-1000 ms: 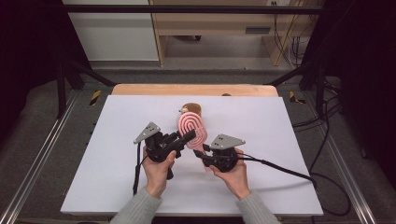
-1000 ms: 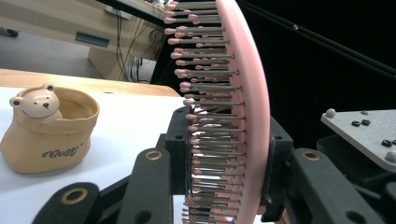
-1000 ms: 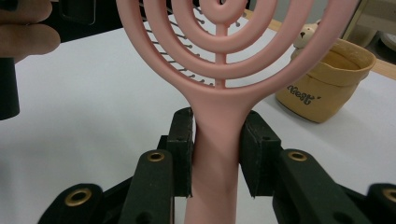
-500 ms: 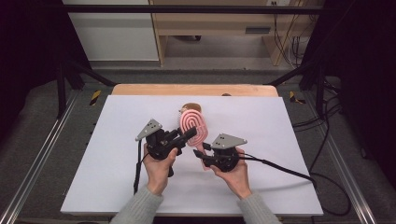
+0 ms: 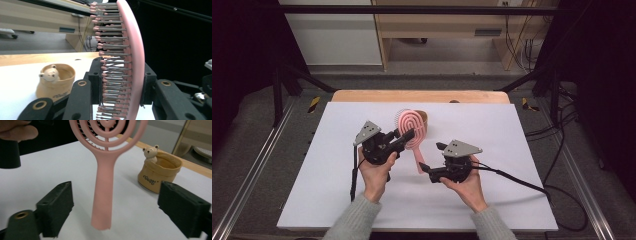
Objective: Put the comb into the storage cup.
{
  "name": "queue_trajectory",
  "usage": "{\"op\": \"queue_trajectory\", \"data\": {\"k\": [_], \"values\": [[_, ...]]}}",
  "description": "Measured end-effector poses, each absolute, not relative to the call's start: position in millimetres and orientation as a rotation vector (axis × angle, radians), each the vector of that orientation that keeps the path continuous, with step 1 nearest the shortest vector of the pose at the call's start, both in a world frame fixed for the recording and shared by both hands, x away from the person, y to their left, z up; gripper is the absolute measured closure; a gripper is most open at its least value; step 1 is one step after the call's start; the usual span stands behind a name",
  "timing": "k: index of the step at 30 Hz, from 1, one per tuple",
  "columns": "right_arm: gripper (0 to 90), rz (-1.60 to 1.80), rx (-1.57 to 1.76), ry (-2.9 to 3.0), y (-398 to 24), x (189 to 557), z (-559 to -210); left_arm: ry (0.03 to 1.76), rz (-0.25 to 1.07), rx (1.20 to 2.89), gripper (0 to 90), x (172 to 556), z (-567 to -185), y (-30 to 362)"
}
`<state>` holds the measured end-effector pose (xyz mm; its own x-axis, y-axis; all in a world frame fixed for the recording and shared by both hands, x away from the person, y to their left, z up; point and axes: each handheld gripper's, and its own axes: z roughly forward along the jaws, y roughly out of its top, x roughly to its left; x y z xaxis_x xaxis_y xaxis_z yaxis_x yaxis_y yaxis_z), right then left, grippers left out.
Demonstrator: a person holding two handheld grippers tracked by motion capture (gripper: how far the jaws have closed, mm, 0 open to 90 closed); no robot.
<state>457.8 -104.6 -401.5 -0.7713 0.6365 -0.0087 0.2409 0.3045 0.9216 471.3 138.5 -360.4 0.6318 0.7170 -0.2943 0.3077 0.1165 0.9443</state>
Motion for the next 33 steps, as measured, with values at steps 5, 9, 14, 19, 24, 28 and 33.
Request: {"op": "queue_trajectory", "data": {"k": [5, 9, 14, 19, 24, 28, 33], "values": [[5.9, 1.414, 0.808, 2.216, -108.6, 458.4, -399.4, 0.912, 0.392, 1.480, 63.1, 473.8, -355.6, 145.1], [4.8, 1.431, 0.841, 2.219, -114.5, 459.5, -399.9, 0.908, 0.416, 1.482, 63.1, 474.8, -350.9, 149.5], [1.8, 1.426, 0.860, 2.226, -126.8, 462.0, -401.8, 0.907, 0.432, 1.477, 63.1, 476.9, -345.4, 154.5], [0.4, 1.448, 0.851, 2.243, -139.9, 462.7, -405.1, 0.901, 0.447, 1.486, 63.1, 478.8, -340.8, 158.8], [0.4, 1.470, 0.873, 2.233, -154.1, 463.4, -408.7, 0.903, 0.462, 1.485, 63.1, 480.8, -336.8, 162.3], [0.4, 1.457, 0.902, 2.231, -166.9, 464.3, -414.5, 0.906, 0.468, 1.484, 63.0, 482.8, -334.3, 164.3], [0.4, 1.450, 0.936, 2.216, -182.8, 463.7, -419.8, 0.915, 0.463, 1.468, 63.0, 486.4, -332.1, 166.5]]}}
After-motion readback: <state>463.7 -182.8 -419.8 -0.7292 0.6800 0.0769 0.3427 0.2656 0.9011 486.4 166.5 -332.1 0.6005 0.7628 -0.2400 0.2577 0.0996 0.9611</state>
